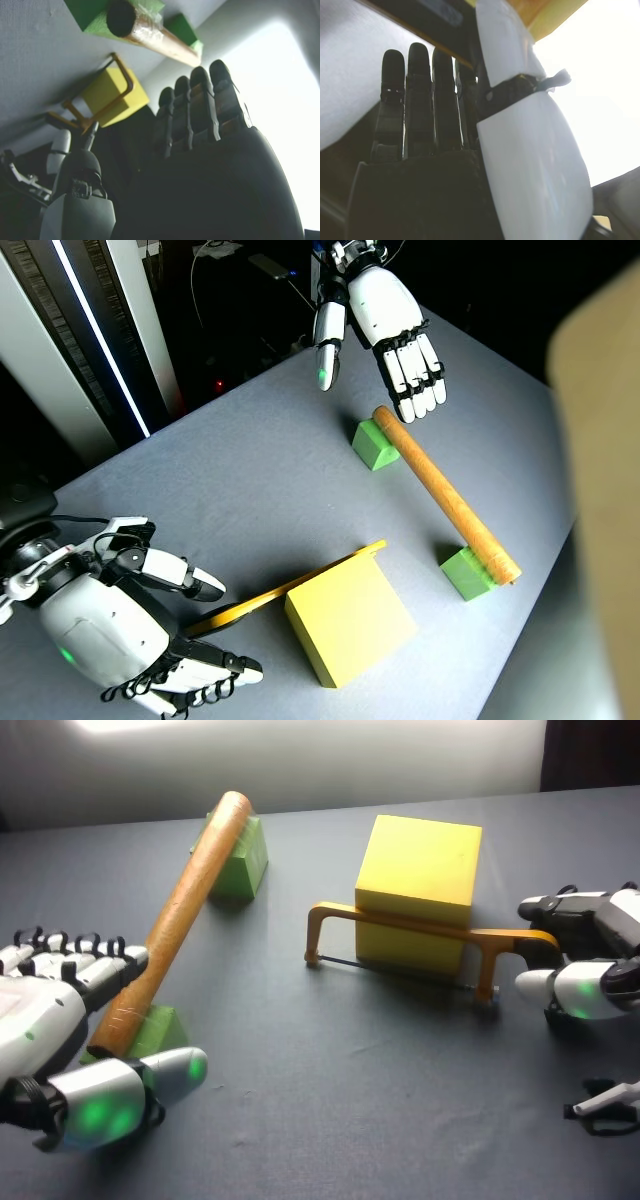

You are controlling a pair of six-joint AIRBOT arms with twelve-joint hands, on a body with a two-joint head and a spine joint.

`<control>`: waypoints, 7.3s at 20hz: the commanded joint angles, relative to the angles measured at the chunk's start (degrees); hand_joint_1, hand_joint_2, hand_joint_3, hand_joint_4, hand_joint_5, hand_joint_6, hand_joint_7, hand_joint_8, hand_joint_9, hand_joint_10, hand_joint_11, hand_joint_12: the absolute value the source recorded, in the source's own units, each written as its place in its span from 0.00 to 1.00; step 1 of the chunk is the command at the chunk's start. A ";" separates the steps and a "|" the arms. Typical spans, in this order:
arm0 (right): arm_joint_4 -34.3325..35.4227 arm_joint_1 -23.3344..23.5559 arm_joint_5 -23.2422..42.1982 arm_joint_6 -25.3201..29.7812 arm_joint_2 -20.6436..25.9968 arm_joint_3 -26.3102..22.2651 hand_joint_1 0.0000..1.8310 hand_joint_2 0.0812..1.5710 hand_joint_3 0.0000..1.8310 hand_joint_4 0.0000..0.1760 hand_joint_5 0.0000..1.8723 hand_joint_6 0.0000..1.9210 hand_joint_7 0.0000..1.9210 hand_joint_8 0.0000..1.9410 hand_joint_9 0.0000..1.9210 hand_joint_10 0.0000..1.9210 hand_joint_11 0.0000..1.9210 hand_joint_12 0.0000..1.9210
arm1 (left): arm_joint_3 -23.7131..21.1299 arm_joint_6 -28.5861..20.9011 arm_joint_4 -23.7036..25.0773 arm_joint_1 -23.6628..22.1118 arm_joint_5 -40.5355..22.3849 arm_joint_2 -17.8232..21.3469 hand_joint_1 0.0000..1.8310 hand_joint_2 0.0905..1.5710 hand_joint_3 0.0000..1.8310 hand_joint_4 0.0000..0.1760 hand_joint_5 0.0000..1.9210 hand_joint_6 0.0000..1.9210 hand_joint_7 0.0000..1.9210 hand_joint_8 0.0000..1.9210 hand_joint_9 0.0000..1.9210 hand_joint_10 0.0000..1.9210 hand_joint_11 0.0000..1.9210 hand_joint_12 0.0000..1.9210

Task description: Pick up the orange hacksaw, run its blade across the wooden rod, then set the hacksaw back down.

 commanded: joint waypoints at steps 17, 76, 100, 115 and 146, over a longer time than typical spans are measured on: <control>-1.58 1.86 3.38 0.68 -3.86 3.66 0.63 0.66 0.00 0.00 0.33 0.01 0.34 0.01 0.34 0.01 0.15 0.49 | 0.79 -4.28 5.59 4.23 -6.74 -3.18 0.00 0.74 0.00 0.00 0.11 0.00 0.12 0.00 0.10 0.00 0.00 0.19; -5.40 25.55 9.47 -30.19 -26.39 11.37 0.67 0.68 0.00 0.04 0.51 0.53 0.57 0.41 0.65 0.00 0.47 0.38 | 2.62 -7.18 4.59 6.22 -6.74 -5.31 0.00 0.75 0.00 0.00 0.08 0.00 0.08 0.00 0.07 0.00 0.00 0.14; -8.86 24.38 -0.33 -31.72 -23.79 11.76 0.67 0.69 0.00 0.06 0.51 0.54 0.57 0.41 0.65 0.00 0.48 0.37 | 3.02 -6.77 4.60 5.77 -6.73 -6.02 0.00 0.74 0.00 0.00 0.10 0.00 0.10 0.00 0.08 0.00 0.00 0.17; -8.81 26.29 -2.00 -30.58 -15.36 5.24 0.67 0.69 0.00 0.03 0.50 0.56 0.56 0.42 0.65 0.00 0.48 0.38 | 3.09 -6.77 4.60 5.55 -6.73 -6.21 0.00 0.73 0.00 0.00 0.10 0.00 0.11 0.00 0.10 0.00 0.00 0.18; 2.42 4.79 10.14 -14.84 1.43 -12.14 0.67 0.70 0.00 0.01 0.49 0.58 0.56 0.43 0.64 0.01 0.47 0.39 | 3.43 -7.10 4.59 2.69 -5.96 -2.65 0.00 0.73 0.00 0.00 0.10 0.00 0.09 0.00 0.07 0.00 0.00 0.15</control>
